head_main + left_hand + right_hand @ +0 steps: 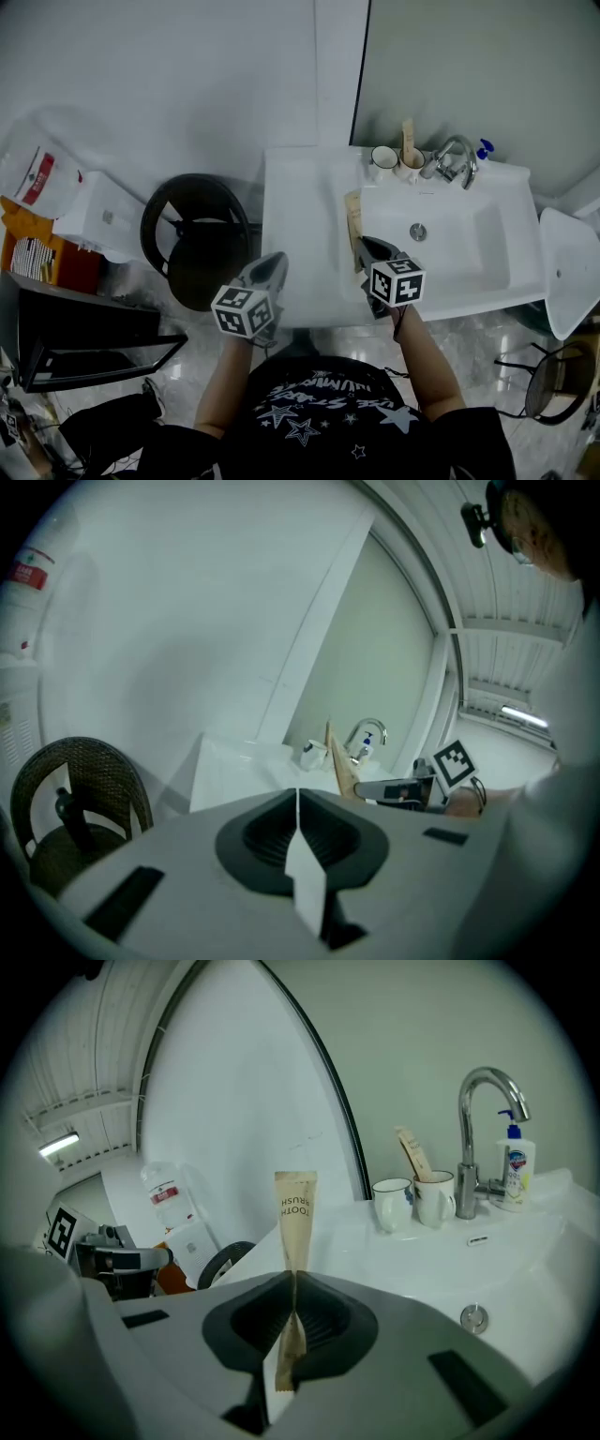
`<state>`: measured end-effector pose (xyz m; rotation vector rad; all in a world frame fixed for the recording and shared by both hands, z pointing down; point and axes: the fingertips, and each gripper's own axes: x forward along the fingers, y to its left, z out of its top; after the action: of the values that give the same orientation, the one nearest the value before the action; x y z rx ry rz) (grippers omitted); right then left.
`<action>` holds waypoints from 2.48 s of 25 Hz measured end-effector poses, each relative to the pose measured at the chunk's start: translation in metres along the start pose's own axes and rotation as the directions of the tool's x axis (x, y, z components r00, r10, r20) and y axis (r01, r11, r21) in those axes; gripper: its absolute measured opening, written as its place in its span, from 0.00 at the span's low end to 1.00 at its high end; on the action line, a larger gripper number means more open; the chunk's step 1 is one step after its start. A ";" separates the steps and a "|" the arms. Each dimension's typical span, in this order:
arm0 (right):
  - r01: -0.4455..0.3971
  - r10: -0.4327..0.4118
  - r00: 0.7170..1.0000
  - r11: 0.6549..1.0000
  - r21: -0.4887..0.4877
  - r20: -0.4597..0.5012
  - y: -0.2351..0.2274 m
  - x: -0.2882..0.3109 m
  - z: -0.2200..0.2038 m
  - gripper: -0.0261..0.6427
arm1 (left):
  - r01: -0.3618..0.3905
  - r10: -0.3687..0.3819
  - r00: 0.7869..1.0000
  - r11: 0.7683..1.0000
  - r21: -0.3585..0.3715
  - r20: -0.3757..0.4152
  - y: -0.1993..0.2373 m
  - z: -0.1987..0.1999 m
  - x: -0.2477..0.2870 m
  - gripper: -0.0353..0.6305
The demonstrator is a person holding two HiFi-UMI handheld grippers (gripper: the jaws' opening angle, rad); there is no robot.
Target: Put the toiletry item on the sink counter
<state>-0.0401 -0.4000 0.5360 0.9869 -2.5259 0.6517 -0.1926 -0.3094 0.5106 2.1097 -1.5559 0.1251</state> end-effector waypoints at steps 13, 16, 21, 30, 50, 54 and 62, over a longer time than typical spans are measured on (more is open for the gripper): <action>0.079 -0.102 0.991 0.967 -0.242 -0.085 -0.017 0.069 0.045 0.07 | 0.053 -0.052 0.999 0.998 0.030 -0.007 0.044 0.029 0.027 0.08; 0.080 -0.135 0.983 0.928 -0.364 -0.128 -0.017 0.087 0.050 0.07 | 0.060 -0.059 0.998 0.998 0.036 -0.008 0.055 0.033 0.030 0.08; 0.065 -0.191 0.963 0.850 -0.523 -0.190 -0.014 0.118 0.057 0.07 | 0.083 -0.083 0.996 0.996 0.037 -0.015 0.073 0.038 0.035 0.08; -0.087 -0.337 0.895 0.510 -0.856 -0.292 -0.019 0.173 0.055 0.07 | 0.128 -0.127 0.991 0.992 0.020 -0.049 0.093 0.033 0.050 0.08; -0.318 -0.389 0.849 0.166 -0.933 -0.358 -0.045 0.249 0.051 0.07 | 0.114 -0.117 0.991 0.992 -0.057 -0.066 0.126 0.028 0.069 0.08; -0.306 -0.385 0.855 0.166 -0.937 -0.347 -0.046 0.252 0.052 0.07 | 0.111 -0.116 0.991 0.991 -0.070 -0.070 0.128 0.026 0.070 0.08; -0.296 -0.373 0.865 0.163 -0.941 -0.336 -0.045 0.250 0.049 0.08 | 0.107 -0.111 0.991 0.992 -0.062 -0.076 0.128 0.026 0.071 0.08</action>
<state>-0.1898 -0.5908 0.6264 0.2356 -1.7091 -0.7592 -0.2917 -0.4098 0.5578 2.1133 -1.3793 0.1222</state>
